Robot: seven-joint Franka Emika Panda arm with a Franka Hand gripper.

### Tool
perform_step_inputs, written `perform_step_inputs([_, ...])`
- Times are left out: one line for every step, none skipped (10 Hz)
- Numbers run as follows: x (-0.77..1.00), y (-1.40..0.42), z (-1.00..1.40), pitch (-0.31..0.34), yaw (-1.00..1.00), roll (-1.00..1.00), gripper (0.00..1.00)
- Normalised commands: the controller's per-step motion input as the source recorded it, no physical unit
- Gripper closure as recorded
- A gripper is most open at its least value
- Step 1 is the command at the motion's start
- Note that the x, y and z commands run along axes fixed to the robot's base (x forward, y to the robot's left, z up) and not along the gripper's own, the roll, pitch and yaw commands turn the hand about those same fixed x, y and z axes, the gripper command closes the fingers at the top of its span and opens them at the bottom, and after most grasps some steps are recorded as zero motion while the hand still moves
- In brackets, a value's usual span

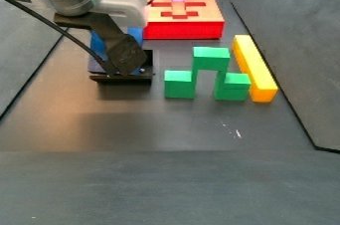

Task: Pick up the blue object. Move up. Place the blue object on the fixture. Regrasp the blue object. Move to above the board. Insert the blue object.
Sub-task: Place the blue object on the fixture, then regrasp the blue object.

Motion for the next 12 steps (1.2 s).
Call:
perform_step_inputs([-0.19, 0.0, -0.36, -0.04, 0.0, 0.35, 1.0])
perform_step_inputs([0.0, 0.0, -0.04, 0.0, 0.0, 0.05, 1.0])
perform_step_inputs([0.0, 0.0, 0.0, 0.0, 0.0, 0.0, 1.0])
perform_step_inputs([0.0, 0.0, 0.0, 0.0, 0.0, 0.0, 0.0])
perform_step_inputs([0.05, 0.0, -0.04, 0.0, 0.0, 0.0, 0.0])
perform_step_inputs([0.25, 0.0, 0.06, 0.046, 0.0, 0.08, 0.0])
perform_step_inputs([0.37, 0.0, 0.47, 0.089, 0.06, 0.0, 0.0])
perform_step_inputs([0.49, 0.0, 0.85, 0.169, 0.09, 0.0, 0.0])
perform_step_inputs([0.49, 0.0, 0.89, 0.223, 0.05, 0.02, 0.0])
perform_step_inputs([0.33, -0.09, 0.51, 0.226, 0.0, 0.51, 0.0])
perform_step_inputs([0.05, -0.27, 0.25, 0.231, 0.0, 1.0, 0.0])
perform_step_inputs([-0.05, -0.4, 0.15, 0.246, 0.0, 1.0, 0.0])
